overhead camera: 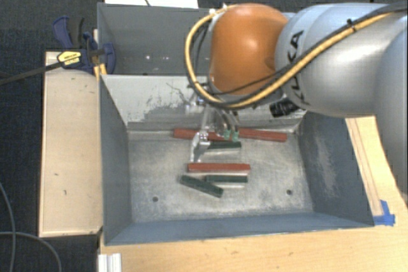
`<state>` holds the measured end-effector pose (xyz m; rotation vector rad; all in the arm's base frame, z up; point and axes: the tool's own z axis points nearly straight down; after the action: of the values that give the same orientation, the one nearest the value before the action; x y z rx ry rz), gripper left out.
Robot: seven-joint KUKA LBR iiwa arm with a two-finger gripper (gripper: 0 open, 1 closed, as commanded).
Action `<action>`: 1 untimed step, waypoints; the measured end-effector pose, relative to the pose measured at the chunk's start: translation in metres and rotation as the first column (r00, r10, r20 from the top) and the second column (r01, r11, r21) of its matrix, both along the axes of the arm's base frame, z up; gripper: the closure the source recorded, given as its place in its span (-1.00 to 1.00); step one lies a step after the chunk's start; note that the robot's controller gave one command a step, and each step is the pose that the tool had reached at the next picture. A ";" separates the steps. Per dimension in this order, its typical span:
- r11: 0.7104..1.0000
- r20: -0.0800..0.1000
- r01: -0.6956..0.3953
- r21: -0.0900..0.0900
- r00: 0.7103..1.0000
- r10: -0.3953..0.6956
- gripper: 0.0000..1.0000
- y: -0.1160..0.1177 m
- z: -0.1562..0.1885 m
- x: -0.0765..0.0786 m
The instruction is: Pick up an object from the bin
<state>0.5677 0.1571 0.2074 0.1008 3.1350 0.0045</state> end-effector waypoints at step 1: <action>1.000 0.002 0.020 -0.002 1.000 -0.020 -1.00 -0.003 -0.060 -0.001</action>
Offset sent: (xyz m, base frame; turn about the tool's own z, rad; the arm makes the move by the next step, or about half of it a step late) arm -0.0196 -0.0635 -0.1374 -0.0704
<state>0.5663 0.1540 0.1475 0.1327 3.1321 0.0009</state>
